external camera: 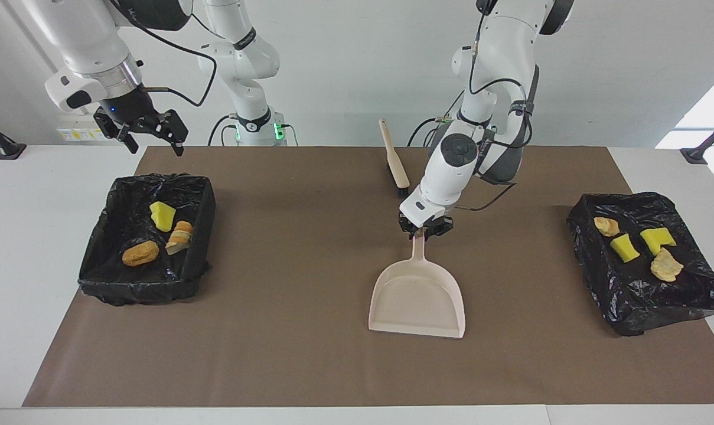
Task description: Sweep and dump trash in bin
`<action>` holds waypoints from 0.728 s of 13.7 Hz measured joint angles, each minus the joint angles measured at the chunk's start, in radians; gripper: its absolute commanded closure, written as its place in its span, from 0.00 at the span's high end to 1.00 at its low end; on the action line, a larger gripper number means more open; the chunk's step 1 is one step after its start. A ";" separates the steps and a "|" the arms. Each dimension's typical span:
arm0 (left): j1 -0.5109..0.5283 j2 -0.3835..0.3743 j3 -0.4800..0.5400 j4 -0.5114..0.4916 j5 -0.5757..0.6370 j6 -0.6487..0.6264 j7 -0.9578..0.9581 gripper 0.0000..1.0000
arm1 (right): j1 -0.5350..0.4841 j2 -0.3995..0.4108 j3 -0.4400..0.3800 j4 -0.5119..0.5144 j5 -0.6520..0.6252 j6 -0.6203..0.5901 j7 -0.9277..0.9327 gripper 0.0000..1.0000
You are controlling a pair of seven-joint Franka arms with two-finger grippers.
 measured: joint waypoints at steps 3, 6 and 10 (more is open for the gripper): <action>0.002 -0.018 0.013 0.035 0.000 -0.070 0.004 1.00 | 0.000 0.000 0.000 0.000 0.000 0.000 0.000 1.00; 0.018 -0.052 0.029 0.088 0.000 -0.146 0.004 1.00 | 0.000 0.000 0.000 0.000 0.000 0.000 0.000 1.00; 0.102 -0.188 0.038 0.113 0.000 -0.255 0.010 1.00 | 0.000 0.000 0.000 0.000 0.000 0.000 0.000 1.00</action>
